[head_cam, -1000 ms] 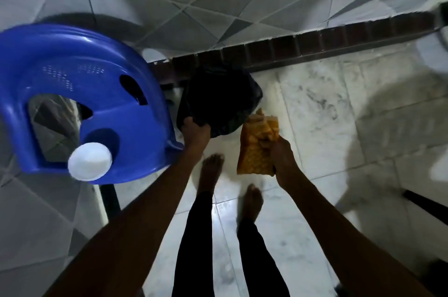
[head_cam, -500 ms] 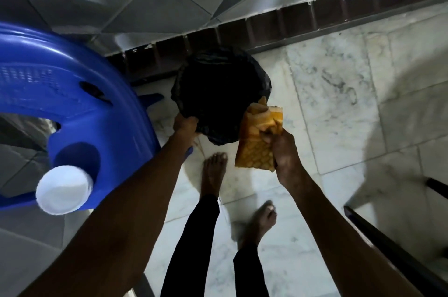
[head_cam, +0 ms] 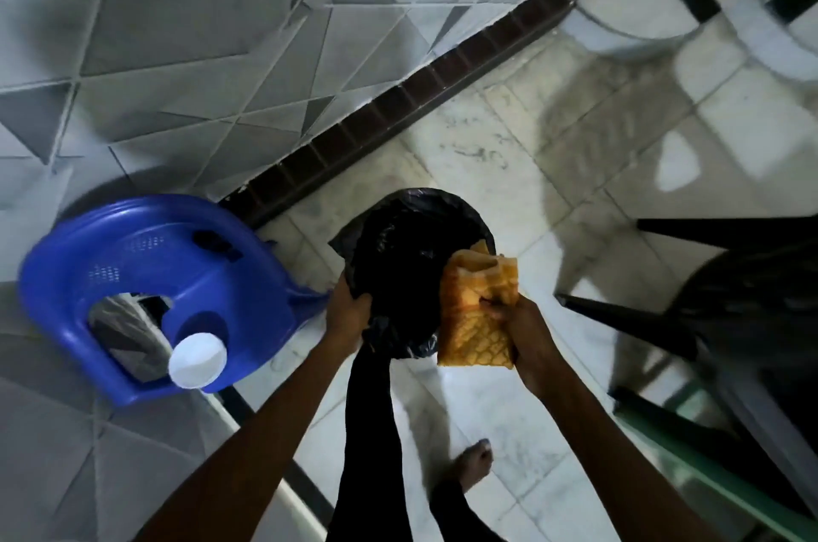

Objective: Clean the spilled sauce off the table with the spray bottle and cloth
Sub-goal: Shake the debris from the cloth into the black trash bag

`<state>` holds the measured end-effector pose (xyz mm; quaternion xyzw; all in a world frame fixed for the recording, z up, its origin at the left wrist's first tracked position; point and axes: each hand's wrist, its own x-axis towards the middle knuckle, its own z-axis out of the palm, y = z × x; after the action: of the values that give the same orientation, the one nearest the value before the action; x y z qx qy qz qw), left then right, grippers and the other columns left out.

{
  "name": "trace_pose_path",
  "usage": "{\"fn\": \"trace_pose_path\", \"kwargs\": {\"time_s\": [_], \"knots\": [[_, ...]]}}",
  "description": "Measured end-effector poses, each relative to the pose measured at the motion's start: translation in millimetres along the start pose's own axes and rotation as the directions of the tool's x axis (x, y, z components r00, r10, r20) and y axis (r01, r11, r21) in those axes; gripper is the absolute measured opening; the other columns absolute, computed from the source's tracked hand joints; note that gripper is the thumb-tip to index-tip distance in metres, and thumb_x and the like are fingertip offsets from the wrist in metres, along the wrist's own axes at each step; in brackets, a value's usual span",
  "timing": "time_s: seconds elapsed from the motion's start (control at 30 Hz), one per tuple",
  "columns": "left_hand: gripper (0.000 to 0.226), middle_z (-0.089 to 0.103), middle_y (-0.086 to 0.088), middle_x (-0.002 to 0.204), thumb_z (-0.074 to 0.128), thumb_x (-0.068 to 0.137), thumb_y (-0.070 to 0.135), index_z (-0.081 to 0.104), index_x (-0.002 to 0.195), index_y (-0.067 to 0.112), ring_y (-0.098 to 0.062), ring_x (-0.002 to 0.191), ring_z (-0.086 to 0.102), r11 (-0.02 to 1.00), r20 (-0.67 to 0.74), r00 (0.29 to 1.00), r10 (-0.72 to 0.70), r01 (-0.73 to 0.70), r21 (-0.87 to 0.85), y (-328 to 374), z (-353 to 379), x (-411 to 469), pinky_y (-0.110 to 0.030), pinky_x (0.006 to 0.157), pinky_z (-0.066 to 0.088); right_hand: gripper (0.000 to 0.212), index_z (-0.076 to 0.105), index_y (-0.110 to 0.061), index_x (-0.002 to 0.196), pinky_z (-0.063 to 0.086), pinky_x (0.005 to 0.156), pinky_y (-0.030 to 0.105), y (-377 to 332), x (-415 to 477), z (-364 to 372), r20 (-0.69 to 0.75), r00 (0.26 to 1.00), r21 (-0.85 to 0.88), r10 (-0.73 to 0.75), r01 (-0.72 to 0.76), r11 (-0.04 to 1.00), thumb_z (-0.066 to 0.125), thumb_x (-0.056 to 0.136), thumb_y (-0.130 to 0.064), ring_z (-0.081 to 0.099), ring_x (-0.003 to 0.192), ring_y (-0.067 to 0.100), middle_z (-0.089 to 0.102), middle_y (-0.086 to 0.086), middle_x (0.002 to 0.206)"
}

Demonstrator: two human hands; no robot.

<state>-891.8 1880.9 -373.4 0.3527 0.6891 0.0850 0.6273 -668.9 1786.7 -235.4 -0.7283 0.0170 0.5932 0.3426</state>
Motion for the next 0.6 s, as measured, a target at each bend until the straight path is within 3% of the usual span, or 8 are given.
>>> {"fn": "trace_pose_path", "kwargs": {"time_s": [0.1,0.17,0.27,0.33,0.47,0.53,0.6], "knots": [[0.066,0.057,-0.007,0.134,0.062,0.081,0.018,0.044,0.145,0.016,-0.028,0.120,0.056,0.990,0.061,0.990,0.125,-0.128,0.055,2,18,-103,-0.051,0.103,0.047,0.028,0.068,-0.011,0.115,0.059,0.076,0.041,30,-92,-56,-0.025,0.999,0.093,-0.033,0.036,0.995,0.065,0.088,-0.007,0.073,0.096,0.032,0.077,0.011,0.105],[0.071,0.063,-0.008,0.128,0.061,0.074,0.031,0.048,0.143,0.022,-0.029,0.111,0.063,0.986,0.070,0.986,0.149,-0.154,0.065,-5,34,-170,-0.048,0.092,0.055,0.029,0.067,-0.011,0.117,0.059,0.079,0.042,54,-150,-97,-0.028,0.998,0.162,-0.048,0.052,0.985,0.066,0.089,-0.010,0.073,0.097,0.031,0.077,0.011,0.106],[0.069,0.067,-0.006,0.122,0.067,0.071,0.038,0.053,0.137,0.024,-0.023,0.101,0.067,0.981,0.074,0.980,0.187,-0.190,0.034,-19,57,-263,-0.033,0.075,0.058,0.027,0.067,-0.010,0.115,0.059,0.080,0.042,94,-224,-149,-0.008,0.999,0.307,-0.031,0.032,0.951,0.066,0.089,-0.016,0.074,0.090,0.029,0.078,0.011,0.100],[0.062,0.067,-0.004,0.121,0.068,0.078,0.035,0.053,0.137,0.028,-0.023,0.100,0.067,0.981,0.104,0.976,0.191,-0.194,0.020,-31,74,-321,-0.032,0.071,0.059,0.031,0.067,-0.009,0.118,0.059,0.082,0.043,124,-271,-182,0.034,0.999,0.426,-0.037,0.018,0.904,0.066,0.089,-0.022,0.073,0.093,0.031,0.076,0.014,0.105],[0.056,0.068,-0.002,0.113,0.063,0.078,0.021,0.054,0.131,0.034,-0.026,0.092,0.069,0.987,0.152,0.977,0.147,-0.154,0.033,-54,106,-409,-0.049,0.071,0.061,0.047,0.063,-0.007,0.128,0.052,0.100,0.055,187,-336,-236,0.024,0.992,0.506,-0.126,0.097,0.857,0.075,0.088,-0.027,0.068,0.113,0.038,0.070,0.019,0.122],[0.051,0.067,-0.002,0.107,0.059,0.082,0.010,0.055,0.126,0.035,-0.024,0.088,0.068,0.984,0.174,0.972,0.155,-0.168,0.060,-63,123,-438,-0.047,0.069,0.062,0.050,0.063,-0.005,0.129,0.048,0.103,0.061,211,-359,-254,-0.018,0.988,0.527,-0.152,0.138,0.838,0.079,0.084,-0.022,0.067,0.114,0.040,0.069,0.021,0.124],[0.051,0.066,-0.005,0.110,0.056,0.083,0.005,0.055,0.129,0.028,-0.026,0.092,0.068,0.974,0.210,0.962,0.173,-0.199,0.110,-72,140,-458,-0.037,0.059,0.061,0.046,0.064,-0.004,0.126,0.053,0.098,0.057,232,-379,-271,-0.070,0.985,0.548,-0.159,0.171,0.819,0.078,0.085,-0.017,0.068,0.111,0.039,0.070,0.021,0.122]]}}
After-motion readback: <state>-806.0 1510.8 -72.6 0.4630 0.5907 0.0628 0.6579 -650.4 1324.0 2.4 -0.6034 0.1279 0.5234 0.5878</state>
